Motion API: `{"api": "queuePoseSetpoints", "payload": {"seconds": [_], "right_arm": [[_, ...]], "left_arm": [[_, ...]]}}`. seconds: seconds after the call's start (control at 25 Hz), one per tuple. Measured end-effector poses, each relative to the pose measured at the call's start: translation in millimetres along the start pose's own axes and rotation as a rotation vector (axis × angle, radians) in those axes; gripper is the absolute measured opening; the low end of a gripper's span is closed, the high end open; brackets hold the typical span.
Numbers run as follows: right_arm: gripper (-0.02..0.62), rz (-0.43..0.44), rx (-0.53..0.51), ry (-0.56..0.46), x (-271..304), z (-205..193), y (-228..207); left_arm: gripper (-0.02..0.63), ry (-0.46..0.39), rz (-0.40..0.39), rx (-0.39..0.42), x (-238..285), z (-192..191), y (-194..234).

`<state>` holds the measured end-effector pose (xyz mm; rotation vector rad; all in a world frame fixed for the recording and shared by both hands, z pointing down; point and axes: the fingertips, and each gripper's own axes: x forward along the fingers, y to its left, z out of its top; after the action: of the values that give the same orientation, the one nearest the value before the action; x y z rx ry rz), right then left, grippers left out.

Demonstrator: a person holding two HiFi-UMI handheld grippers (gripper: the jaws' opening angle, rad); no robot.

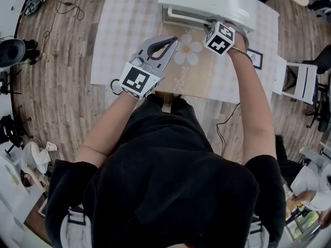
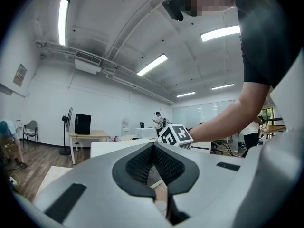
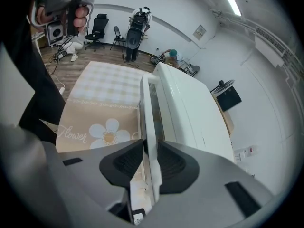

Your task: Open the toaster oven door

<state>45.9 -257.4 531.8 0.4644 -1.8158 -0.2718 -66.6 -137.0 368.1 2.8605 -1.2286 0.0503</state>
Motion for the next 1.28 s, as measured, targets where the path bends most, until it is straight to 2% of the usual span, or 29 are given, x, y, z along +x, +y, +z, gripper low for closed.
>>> {"api": "queuePoseSetpoints", "payload": {"seconds": [0.32,0.84,1.28], "right_arm": [[0.098,0.003,-0.078,0.043,-1,0,3],[0.094,-0.034,-0.095,0.038,-5,-3,26],[0.092,-0.134,-0.148,0.038,-5,-6,51]], "left_arm": [[0.012,-0.003,0.002,-0.008,-4,3,-1],[0.012,0.001,-0.013,-0.03,1,-2,-3],[0.012,0.012,-0.031,-0.063,16,-15,-6]]}}
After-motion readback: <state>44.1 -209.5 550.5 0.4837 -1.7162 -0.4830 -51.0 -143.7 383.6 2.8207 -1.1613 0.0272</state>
